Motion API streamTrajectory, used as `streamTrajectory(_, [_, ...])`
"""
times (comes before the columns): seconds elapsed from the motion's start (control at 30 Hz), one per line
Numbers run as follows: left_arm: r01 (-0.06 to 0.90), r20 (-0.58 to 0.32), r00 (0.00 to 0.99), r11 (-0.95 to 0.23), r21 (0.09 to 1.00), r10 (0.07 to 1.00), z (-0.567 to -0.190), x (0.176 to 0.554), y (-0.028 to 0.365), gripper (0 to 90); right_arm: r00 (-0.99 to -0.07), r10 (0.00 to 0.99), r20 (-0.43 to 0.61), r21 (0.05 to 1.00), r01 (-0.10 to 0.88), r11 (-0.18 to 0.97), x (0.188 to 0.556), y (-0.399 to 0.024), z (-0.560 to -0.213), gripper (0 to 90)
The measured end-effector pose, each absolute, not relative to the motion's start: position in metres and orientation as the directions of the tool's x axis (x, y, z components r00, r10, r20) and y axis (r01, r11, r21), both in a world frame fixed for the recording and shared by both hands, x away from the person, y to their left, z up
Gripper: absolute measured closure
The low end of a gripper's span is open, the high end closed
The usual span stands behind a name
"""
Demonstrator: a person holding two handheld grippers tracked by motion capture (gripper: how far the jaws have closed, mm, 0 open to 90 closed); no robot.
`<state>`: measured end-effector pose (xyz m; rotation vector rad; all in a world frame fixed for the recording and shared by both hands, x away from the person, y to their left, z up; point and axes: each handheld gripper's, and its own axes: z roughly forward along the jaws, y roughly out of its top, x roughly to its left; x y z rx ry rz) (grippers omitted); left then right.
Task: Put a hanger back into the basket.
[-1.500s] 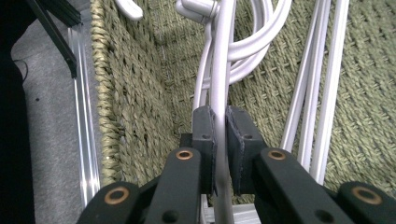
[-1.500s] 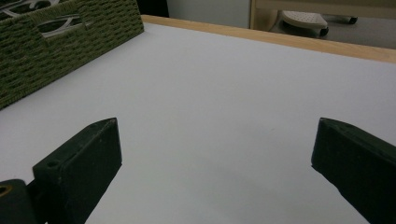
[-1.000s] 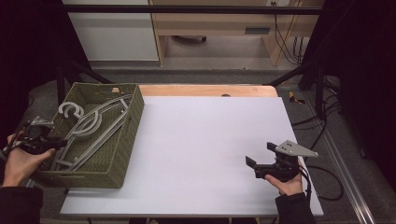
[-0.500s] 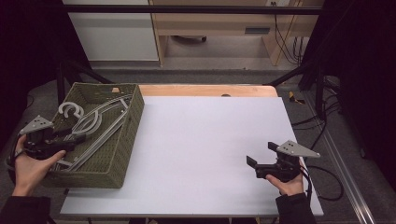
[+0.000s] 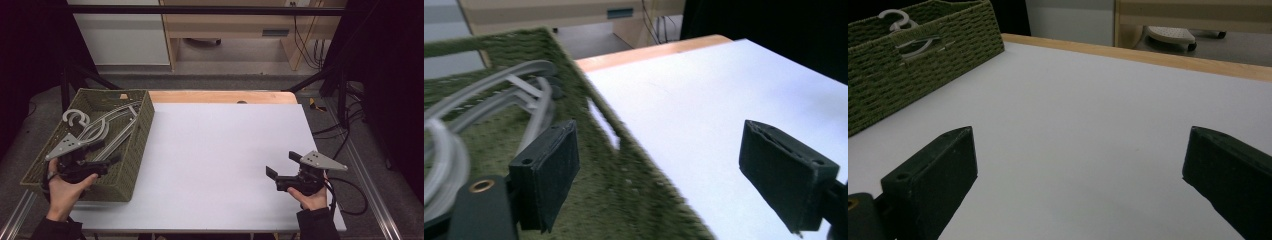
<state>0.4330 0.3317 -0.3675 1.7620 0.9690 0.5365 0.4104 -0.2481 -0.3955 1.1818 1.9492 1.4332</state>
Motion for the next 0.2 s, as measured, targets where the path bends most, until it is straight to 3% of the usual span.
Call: streamTrajectory(0.2, [0.365, -0.052, 0.617, -0.228, 0.903, 0.785, -0.381, 0.428, 0.312, 14.3, -0.538, 0.833, 0.129, 0.926, 0.365, 0.092, 0.410, -0.249, -0.396, 1.4])
